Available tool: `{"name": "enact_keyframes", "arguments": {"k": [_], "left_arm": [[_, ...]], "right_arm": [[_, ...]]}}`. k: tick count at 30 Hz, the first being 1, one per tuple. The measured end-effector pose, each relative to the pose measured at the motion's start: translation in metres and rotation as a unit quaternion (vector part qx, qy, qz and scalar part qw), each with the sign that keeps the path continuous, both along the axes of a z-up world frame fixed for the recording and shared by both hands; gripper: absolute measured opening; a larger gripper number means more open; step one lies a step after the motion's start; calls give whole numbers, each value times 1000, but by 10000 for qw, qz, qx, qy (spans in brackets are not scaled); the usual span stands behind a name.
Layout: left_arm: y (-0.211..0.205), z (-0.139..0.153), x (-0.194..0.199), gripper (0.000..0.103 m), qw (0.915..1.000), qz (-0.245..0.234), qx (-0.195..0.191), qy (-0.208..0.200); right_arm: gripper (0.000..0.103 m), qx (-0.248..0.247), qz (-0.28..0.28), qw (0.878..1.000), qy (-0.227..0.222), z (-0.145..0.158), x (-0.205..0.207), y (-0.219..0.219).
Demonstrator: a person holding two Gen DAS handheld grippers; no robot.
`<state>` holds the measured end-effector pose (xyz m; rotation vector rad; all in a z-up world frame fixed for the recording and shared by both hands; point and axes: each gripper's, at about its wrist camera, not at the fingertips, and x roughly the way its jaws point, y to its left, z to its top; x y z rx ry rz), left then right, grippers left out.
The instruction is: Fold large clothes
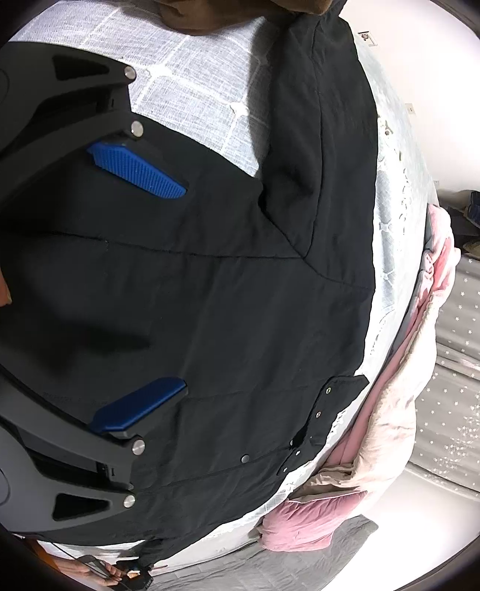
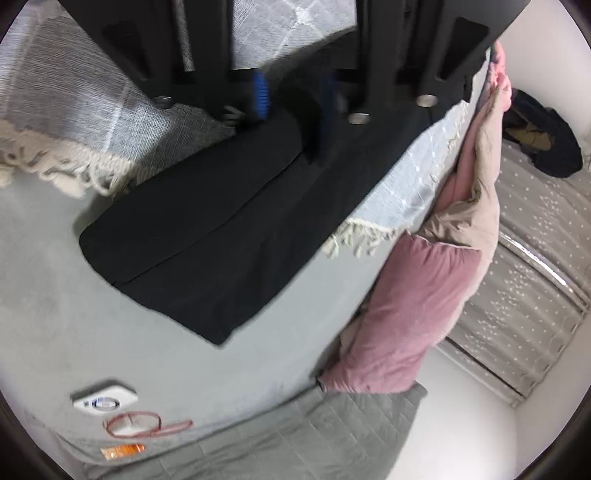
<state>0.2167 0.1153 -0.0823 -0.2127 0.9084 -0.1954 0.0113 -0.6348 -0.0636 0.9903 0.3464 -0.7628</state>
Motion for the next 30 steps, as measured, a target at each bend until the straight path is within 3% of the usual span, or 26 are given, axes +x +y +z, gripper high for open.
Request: {"name": "enact_keyframes", "arguments": {"k": [5,10,13,17,21,22,25,27,30], "left_arm": [[-3,4,-3,98,9999,-108,-70,7],[-9,10,-7,97,9999,-151,34,-20],[-13,14,-11,97,9996,-259,69,-69],[-18,19,-14,98,9994,-307,103,-138],[-25,27,-15,97,9993,-358,32,-137],[-27,31,-16,98,9991,-401,50,-158],[-34,38,-22,98,9987,-428,111,-244],[-39,39,-25,98,9984,-514,98,-193],[-53,39,-29,98,9972,-707,207,-80]], "right_arm": [[10,-645,278,9975,-101,45,10,29],[8,-1538,920,9838,8,97,31,82],[8,-2094,1503,9661,148,121,53,126],[8,-2744,2533,9263,493,131,91,198],[8,-3000,3564,8802,910,113,129,264],[8,-2985,3885,8649,1095,99,141,282],[10,-2763,4486,8359,1536,63,166,312],[11,-2394,4809,8199,1978,26,181,323],[27,-1882,5032,8072,2444,-15,184,317]]}}
